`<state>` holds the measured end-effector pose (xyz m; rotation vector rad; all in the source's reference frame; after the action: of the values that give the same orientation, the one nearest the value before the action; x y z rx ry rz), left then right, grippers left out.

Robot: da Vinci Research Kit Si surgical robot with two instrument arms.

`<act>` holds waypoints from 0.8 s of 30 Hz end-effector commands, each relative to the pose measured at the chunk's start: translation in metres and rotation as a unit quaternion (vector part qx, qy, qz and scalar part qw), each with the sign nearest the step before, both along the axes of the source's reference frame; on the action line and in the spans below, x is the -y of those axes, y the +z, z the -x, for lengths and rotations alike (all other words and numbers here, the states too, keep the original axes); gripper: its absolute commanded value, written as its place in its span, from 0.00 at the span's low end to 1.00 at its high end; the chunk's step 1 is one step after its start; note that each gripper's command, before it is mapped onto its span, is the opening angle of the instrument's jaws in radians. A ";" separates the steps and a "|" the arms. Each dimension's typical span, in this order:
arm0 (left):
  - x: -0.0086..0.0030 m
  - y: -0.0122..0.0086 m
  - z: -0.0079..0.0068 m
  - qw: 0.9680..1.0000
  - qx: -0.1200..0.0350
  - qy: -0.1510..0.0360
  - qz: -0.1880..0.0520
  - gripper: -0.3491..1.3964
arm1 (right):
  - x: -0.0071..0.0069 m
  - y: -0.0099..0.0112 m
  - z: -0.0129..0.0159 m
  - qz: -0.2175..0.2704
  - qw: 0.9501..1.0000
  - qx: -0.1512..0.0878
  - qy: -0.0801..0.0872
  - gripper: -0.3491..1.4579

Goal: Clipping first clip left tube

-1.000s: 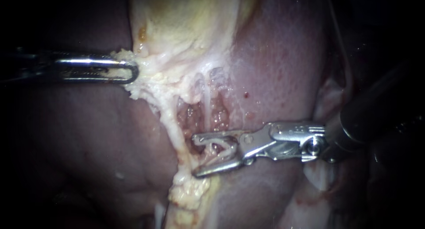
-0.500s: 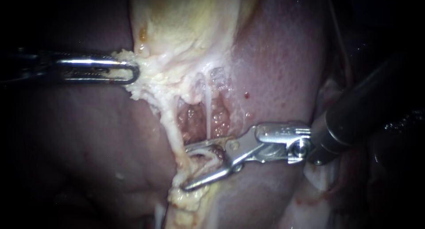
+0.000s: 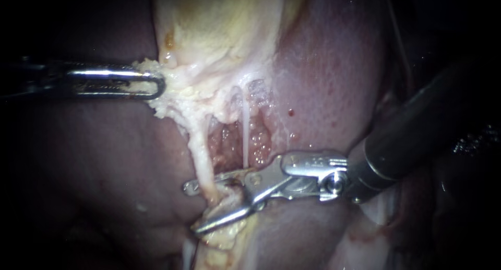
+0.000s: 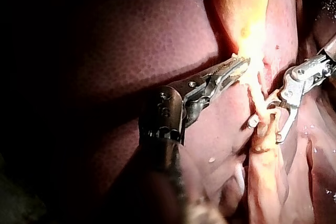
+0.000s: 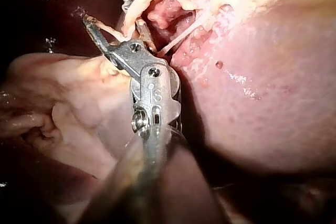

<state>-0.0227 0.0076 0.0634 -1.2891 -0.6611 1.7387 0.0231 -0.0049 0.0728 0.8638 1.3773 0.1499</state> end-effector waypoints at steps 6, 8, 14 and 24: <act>0.0000 0.0000 0.0000 1.000 0.000 0.000 0.000 0.00 | 0.0005 -0.0006 -0.0001 -0.003 1.000 0.001 -0.002 0.44; 0.0000 0.0001 0.0000 1.000 0.000 0.000 0.000 0.00 | 0.0009 -0.0010 -0.0001 -0.003 1.000 0.000 -0.004 0.44; 0.0000 0.0001 -0.0001 1.000 0.000 0.001 0.000 0.00 | 0.0021 -0.0027 -0.0001 -0.006 1.000 -0.002 -0.010 0.44; 0.0000 0.0001 -0.0002 1.000 0.000 0.001 0.000 0.00 | 0.0028 -0.0038 -0.0003 -0.027 1.000 0.007 -0.014 0.38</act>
<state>-0.0225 0.0076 0.0635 -1.2899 -0.6621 1.7397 0.0233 -0.0078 0.0690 0.9293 1.3500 0.1744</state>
